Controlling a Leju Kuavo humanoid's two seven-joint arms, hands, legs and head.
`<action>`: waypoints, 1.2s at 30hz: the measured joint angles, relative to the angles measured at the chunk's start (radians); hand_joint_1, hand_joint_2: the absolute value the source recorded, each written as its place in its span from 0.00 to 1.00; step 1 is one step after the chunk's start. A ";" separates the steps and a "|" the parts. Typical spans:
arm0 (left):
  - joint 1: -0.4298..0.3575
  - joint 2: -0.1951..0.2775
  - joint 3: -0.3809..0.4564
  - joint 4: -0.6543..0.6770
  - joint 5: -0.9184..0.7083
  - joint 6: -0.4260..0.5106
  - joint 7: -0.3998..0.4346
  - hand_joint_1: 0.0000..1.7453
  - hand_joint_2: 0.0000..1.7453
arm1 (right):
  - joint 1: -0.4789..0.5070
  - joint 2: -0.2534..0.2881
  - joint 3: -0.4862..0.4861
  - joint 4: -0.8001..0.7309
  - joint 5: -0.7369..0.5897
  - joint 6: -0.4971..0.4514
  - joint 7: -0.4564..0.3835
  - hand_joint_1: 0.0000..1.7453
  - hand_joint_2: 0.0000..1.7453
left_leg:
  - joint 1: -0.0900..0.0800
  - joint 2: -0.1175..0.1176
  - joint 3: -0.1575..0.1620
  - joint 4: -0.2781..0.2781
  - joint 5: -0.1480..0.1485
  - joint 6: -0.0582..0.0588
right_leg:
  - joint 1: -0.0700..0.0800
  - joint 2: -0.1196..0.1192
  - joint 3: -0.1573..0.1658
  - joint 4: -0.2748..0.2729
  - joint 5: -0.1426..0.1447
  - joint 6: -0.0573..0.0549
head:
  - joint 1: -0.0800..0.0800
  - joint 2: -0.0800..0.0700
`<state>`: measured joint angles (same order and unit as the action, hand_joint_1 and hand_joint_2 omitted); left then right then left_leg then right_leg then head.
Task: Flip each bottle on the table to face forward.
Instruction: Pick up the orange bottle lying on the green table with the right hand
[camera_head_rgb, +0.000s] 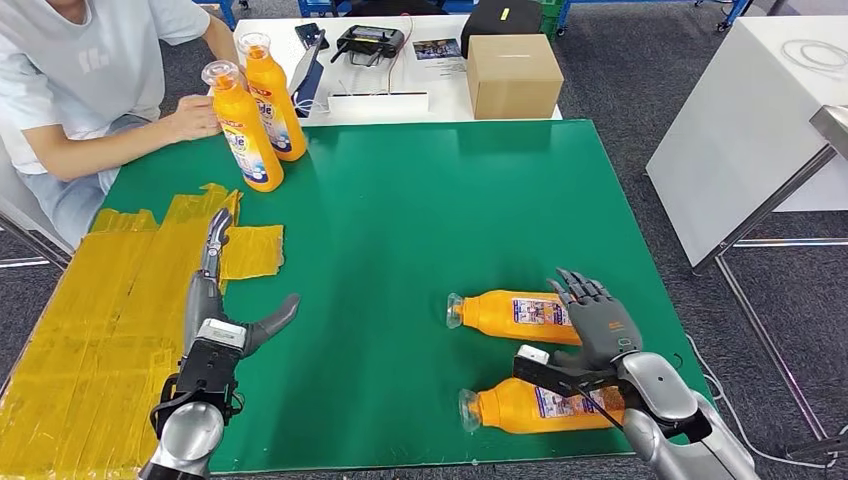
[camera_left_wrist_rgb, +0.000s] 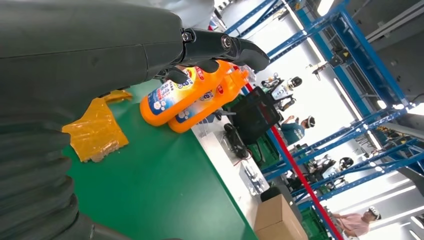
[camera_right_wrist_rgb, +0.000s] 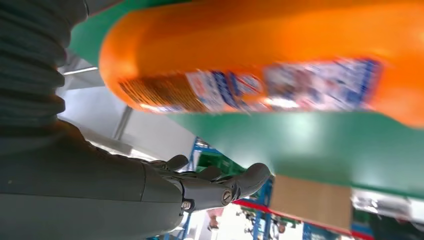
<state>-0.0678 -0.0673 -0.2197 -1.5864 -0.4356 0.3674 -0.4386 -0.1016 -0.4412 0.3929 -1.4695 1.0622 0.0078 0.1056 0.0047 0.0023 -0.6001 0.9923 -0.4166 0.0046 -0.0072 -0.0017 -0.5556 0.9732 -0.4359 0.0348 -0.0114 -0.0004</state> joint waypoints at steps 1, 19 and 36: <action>-0.001 -0.001 0.000 0.000 0.002 0.000 -0.001 0.00 1.00 | -0.002 -0.003 -0.003 0.012 0.000 0.004 0.001 0.00 1.00 | 0.000 0.000 0.000 0.000 0.000 0.000 | 0.000 0.000 0.000 0.000 0.000 0.000 | 0.000 0.000; -0.020 -0.010 -0.001 0.046 0.071 -0.028 -0.012 0.00 1.00 | -0.082 -0.001 -0.031 0.195 -0.019 0.029 -0.003 0.00 1.00 | 0.000 0.000 0.000 0.000 0.000 0.000 | 0.000 0.000 0.000 0.000 0.000 0.000 | 0.000 0.000; -0.044 -0.020 -0.019 0.078 0.088 -0.042 -0.014 0.00 1.00 | -0.209 0.042 0.025 0.368 0.057 -0.012 -0.081 0.00 1.00 | 0.000 0.003 0.003 0.000 0.000 0.000 | 0.000 0.001 0.003 0.000 0.000 0.000 | 0.000 0.000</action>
<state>-0.1117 -0.0871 -0.2383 -1.5081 -0.3479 0.3252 -0.4528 -0.3108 -0.3995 0.4175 -1.1011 1.1195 -0.0040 0.0243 0.0048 0.0050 -0.5967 0.9923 -0.4164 0.0048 -0.0070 -0.0011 -0.5528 0.9732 -0.4355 0.0350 -0.0114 -0.0004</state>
